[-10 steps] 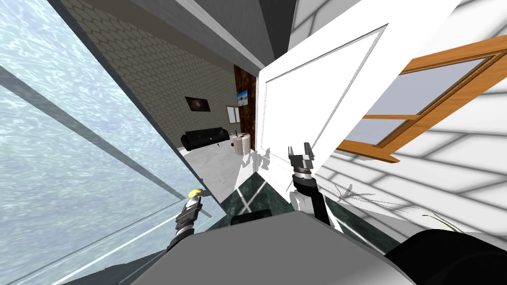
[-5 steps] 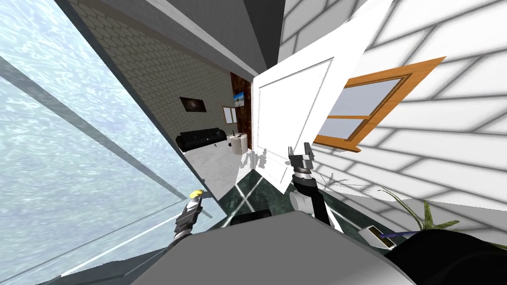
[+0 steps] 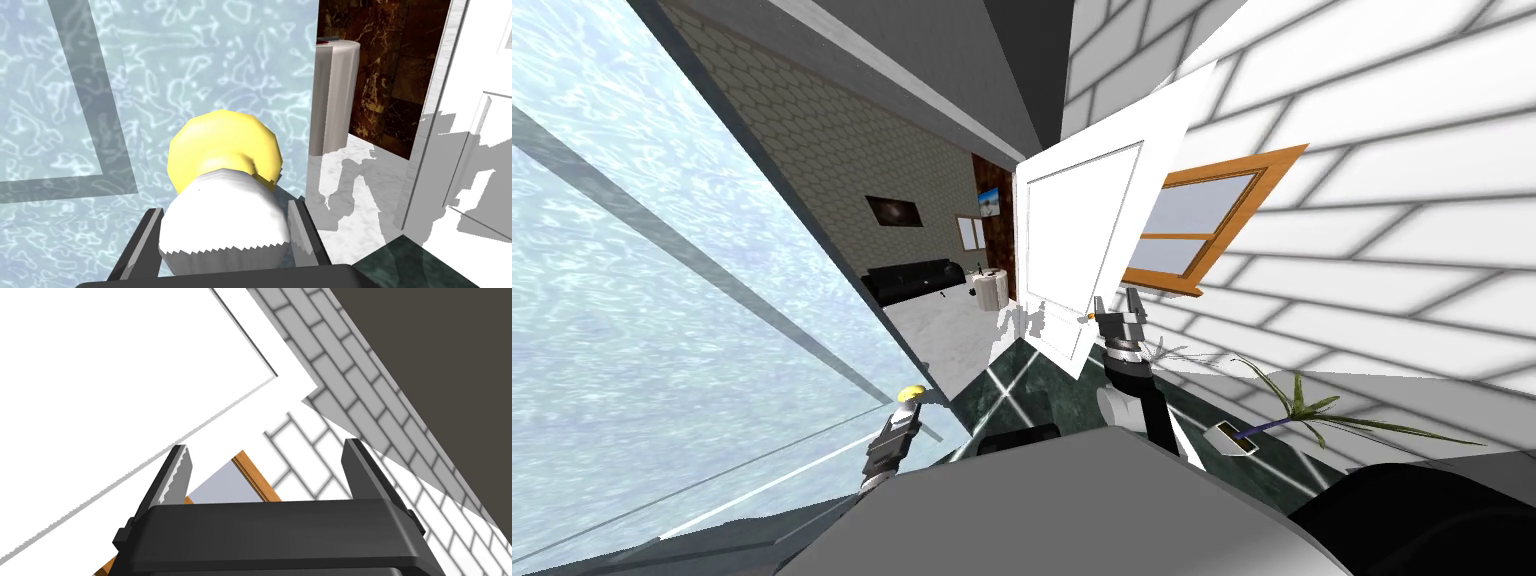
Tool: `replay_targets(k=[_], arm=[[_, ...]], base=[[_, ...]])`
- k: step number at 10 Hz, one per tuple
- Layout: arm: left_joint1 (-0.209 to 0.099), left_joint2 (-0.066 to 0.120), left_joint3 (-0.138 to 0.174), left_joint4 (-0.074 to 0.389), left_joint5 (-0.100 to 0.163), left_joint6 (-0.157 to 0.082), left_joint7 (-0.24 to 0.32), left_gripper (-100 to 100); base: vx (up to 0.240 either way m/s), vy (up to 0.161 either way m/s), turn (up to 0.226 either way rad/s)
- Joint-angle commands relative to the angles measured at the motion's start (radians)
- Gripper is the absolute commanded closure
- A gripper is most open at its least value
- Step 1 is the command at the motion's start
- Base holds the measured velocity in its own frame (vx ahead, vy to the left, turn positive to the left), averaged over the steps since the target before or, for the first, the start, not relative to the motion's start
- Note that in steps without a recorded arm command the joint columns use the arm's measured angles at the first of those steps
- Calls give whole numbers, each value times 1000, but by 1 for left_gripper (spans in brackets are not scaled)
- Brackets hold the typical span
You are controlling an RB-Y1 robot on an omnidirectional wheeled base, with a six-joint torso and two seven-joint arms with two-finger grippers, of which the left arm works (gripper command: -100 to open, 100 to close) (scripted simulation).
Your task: Pull the door open
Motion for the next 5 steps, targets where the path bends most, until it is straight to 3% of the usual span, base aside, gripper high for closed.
replay_targets(k=[1, 5], arm=[[11, 14, -13, 4, -11, -24, 21, 100], [44, 53, -46, 14, -42, -84, 75, 100]], base=[[-241, 52, -144], [-248, -1, -113]])
